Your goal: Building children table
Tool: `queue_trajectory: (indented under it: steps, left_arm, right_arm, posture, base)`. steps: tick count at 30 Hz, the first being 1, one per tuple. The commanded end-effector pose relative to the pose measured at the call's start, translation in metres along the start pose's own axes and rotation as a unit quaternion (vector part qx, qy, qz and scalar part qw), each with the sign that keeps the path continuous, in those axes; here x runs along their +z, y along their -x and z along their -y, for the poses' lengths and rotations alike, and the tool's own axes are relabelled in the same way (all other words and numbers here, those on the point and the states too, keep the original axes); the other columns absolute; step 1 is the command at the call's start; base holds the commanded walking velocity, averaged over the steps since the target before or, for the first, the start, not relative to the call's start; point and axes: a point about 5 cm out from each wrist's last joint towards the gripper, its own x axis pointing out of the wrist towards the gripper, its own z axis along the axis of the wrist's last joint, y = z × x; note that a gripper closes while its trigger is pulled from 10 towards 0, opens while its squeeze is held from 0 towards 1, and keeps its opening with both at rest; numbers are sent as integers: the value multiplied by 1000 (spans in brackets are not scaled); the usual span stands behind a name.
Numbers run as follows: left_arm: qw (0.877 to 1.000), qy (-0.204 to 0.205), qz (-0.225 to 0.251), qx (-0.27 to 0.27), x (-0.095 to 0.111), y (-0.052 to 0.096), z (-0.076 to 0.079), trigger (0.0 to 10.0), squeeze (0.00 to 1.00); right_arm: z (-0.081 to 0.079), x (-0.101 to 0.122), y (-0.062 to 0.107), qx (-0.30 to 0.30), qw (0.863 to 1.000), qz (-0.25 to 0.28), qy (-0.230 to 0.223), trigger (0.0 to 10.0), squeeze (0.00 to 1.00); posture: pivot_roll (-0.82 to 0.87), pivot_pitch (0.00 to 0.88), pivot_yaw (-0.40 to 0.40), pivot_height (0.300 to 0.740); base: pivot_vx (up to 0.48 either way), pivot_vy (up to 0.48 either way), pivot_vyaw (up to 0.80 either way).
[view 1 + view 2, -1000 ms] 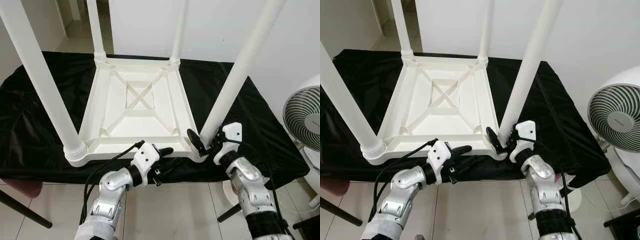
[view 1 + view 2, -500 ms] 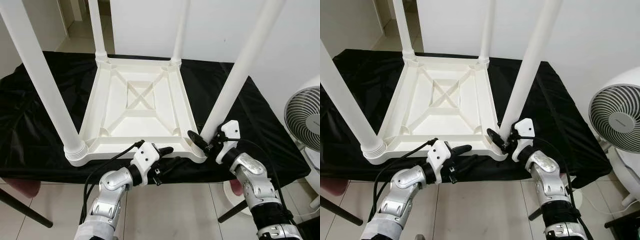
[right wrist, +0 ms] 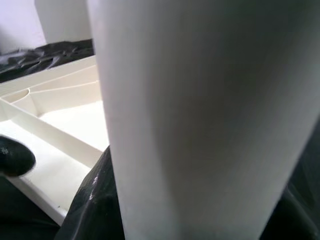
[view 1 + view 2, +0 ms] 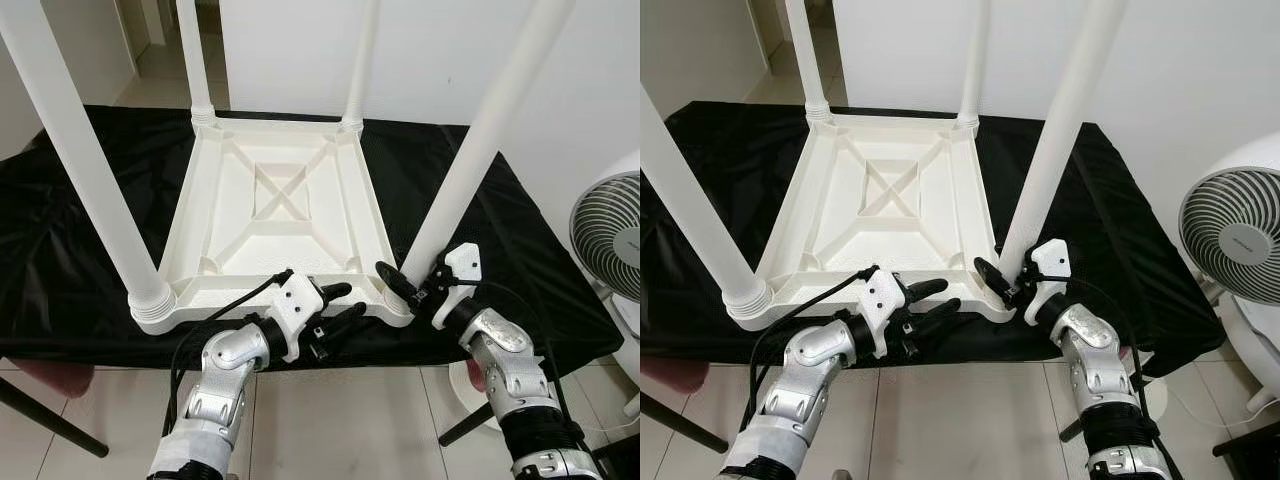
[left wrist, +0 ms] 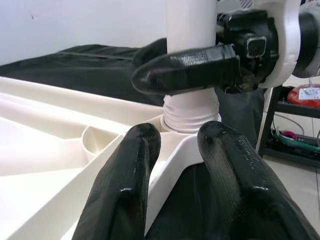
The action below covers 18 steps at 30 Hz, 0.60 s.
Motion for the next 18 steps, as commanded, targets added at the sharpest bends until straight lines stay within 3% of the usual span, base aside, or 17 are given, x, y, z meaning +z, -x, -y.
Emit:
queue_trajectory:
  steps: [1, 12, 18]
  left_arm:
    - [998, 2, -1, 67, -1, -2, -6, 10000, 0]
    - [998, 3, -2, 64, -2, -2, -2, 10000, 0]
    - [998, 4, -7, 60, -3, 1, -1, 10000, 0]
  right_arm:
    - [-2, -8, 4, -12, 1000, -6, -21, 0, 0]
    - [-7, -11, 3, -96, 995, 4, -23, 0, 0]
    - [-31, -7, 0, -187, 980, 38, -55, 0, 0]
  posture:
    - [-30, 0, -12, 740]
    - [-26, 0, -25, 740]
    - [18, 0, -10, 740]
  base:
    - [0, 0, 0]
    - [0, 0, 0]
    - [0, 0, 0]
